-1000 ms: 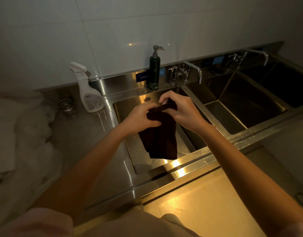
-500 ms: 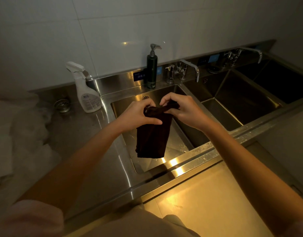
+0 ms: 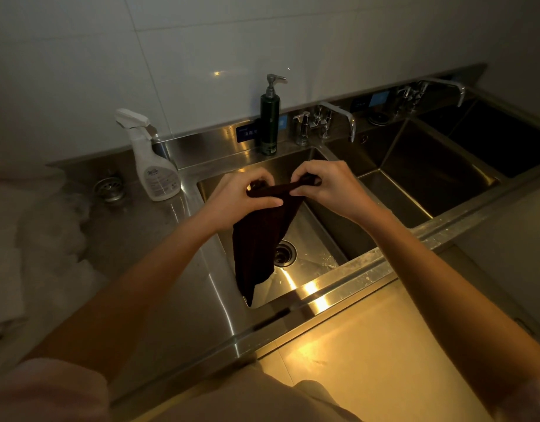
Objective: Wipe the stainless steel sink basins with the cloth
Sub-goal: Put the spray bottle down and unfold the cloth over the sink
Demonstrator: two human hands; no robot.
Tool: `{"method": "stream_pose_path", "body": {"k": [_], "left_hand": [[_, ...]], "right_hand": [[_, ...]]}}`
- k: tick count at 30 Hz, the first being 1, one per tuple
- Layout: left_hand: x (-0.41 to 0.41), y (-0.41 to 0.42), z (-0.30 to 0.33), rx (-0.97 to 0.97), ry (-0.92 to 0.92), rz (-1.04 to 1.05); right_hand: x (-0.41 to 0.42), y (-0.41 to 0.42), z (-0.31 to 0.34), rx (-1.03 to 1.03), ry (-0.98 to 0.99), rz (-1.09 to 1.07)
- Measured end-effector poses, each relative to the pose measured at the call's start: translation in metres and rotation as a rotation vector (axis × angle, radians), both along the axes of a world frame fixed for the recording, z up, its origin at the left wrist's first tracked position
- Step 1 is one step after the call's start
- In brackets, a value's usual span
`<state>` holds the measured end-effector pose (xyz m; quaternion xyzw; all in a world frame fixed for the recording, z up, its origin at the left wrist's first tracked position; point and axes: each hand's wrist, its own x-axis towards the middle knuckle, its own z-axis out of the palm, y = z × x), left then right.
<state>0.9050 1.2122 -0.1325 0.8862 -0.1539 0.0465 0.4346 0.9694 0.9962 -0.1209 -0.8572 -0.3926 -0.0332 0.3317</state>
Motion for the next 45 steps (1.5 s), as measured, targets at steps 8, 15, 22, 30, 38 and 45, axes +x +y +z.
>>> {"method": "stream_pose_path", "body": {"k": [8,15,22,30,38,45], "left_hand": [[-0.005,0.002,0.011,-0.252,0.455,-0.109],[-0.006,0.001,0.010,-0.387,0.315,-0.062],[-0.008,-0.012,-0.003,-0.166,-0.015,0.050],[-0.006,-0.005,-0.036,0.481,-0.102,0.033],[-0.027,0.009,-0.079,0.668,0.061,-0.109],[-0.031,0.016,-0.098,0.534,-0.056,-0.090]], "right_hand": [[0.001,0.010,0.014,0.029,0.049,0.034],[0.006,0.007,0.022,0.042,0.167,0.046],[0.003,0.000,0.023,0.083,0.441,0.015],[0.006,0.007,0.000,-0.226,0.283,0.044],[-0.009,0.024,-0.049,-0.382,0.230,0.077],[-0.025,0.020,-0.072,-0.379,0.284,-0.006]]}}
